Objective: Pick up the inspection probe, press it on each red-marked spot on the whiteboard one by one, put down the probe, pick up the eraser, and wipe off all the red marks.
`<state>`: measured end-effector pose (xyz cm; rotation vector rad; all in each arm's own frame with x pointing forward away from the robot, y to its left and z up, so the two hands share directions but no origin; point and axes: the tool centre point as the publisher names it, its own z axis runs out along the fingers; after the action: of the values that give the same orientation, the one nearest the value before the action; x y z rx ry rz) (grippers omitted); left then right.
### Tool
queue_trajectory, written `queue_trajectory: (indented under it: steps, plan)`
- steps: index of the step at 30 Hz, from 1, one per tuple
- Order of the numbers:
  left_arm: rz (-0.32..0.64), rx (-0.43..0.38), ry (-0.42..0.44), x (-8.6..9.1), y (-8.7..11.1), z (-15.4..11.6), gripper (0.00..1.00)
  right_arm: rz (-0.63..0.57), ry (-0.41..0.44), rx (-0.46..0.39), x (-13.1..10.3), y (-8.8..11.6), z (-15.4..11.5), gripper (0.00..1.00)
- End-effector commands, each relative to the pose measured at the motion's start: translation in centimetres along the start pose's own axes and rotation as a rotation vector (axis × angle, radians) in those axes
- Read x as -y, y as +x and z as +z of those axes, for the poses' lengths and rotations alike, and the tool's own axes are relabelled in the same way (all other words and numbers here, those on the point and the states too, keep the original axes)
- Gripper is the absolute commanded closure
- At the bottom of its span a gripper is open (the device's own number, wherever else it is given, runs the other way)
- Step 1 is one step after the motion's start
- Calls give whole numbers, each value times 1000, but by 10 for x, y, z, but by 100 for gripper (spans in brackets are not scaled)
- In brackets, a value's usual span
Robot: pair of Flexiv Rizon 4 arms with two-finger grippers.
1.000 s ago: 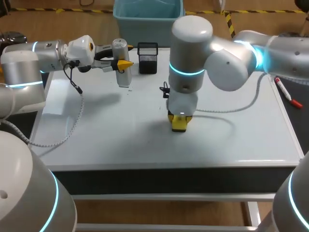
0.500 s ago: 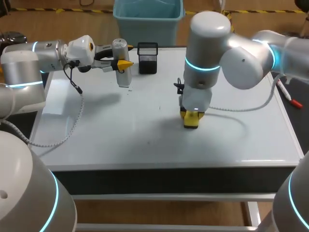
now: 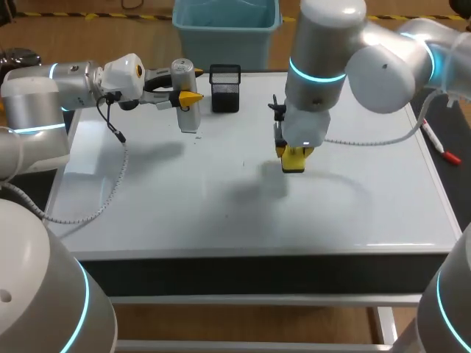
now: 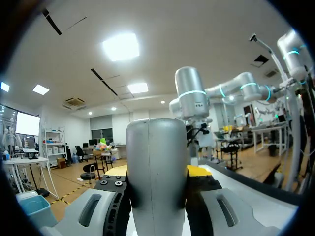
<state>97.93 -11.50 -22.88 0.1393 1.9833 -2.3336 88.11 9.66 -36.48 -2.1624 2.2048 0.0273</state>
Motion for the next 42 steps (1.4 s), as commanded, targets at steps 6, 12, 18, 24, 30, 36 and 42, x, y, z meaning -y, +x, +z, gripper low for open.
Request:
queue_trajectory:
  steps: [6,12,18,24,30,36,42]
  plan:
    - [-1,-3,-1,1,-1,0,100,-2,-7,6,7,5,-12,100]
    - [-1,-3,-1,1,-1,0,100,-2,-7,6,7,5,-12,100]
    - [-1,-3,-1,1,-1,0,100,-2,-7,6,7,5,-12,100]
    - [-1,-3,-1,1,-1,0,100,-6,-10,10,31,0,-5,100]
    - [-1,-3,-1,1,-1,0,100,-25,-2,-5,84,-10,-2,100]
    - [-1,-3,-1,1,-1,0,100,-54,-32,-40,130,-26,7,100]
    - [-1,-3,-1,1,-1,0,100,-50,-71,-24,165,-43,18,100]
